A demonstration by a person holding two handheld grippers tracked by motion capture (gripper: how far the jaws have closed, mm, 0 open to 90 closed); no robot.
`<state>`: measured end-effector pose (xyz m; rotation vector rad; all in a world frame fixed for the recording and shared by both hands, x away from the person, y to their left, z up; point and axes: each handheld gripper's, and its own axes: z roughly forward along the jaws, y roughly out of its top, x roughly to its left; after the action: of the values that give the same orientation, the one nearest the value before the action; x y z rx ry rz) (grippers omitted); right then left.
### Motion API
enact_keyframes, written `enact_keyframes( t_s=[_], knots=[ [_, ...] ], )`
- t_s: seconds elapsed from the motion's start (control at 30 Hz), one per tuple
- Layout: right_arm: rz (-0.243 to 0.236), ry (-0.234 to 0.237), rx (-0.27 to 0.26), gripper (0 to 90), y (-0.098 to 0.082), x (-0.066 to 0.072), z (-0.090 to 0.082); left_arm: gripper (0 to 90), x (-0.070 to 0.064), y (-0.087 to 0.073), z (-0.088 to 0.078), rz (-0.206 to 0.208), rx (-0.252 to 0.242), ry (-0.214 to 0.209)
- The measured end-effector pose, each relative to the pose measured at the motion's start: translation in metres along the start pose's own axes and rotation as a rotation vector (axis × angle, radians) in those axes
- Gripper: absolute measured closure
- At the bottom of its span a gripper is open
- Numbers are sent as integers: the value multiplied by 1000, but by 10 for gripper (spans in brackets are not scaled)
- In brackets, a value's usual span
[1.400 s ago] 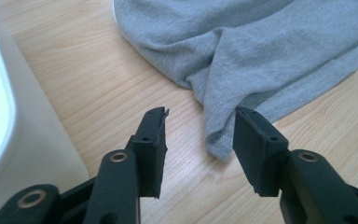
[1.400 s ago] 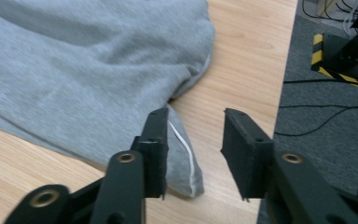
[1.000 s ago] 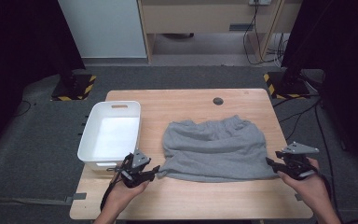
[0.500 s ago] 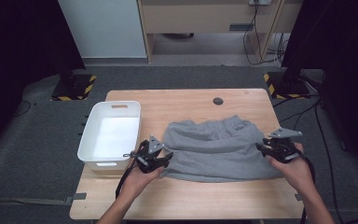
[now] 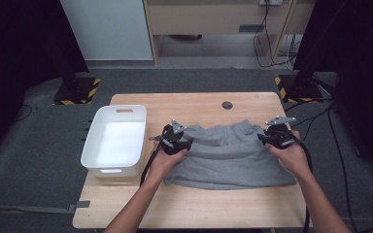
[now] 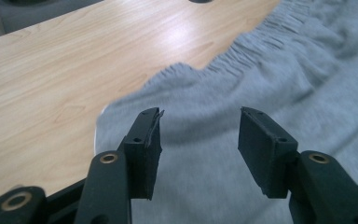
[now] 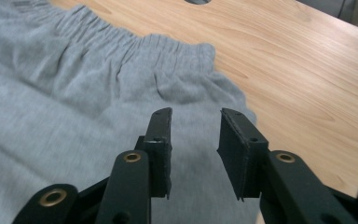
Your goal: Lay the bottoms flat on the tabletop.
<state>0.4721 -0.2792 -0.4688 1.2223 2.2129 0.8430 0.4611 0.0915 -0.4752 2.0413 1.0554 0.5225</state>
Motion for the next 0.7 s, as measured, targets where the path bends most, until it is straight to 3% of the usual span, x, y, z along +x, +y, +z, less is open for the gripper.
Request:
enact_keyframes(
  t_s=[0.13,0.37,0.57,0.7],
  knots=[
    [25,22,3,564,6,-4,19,483,6,8,16,-12,9,19],
    [25,21,12,469,20,-4,46,473,18,9,32,-24,18,48],
    [30,27,37,425,29,1,66,434,30,7,45,-52,42,27],
    [25,36,40,394,29,6,77,399,30,4,53,-34,74,5]
  ],
)
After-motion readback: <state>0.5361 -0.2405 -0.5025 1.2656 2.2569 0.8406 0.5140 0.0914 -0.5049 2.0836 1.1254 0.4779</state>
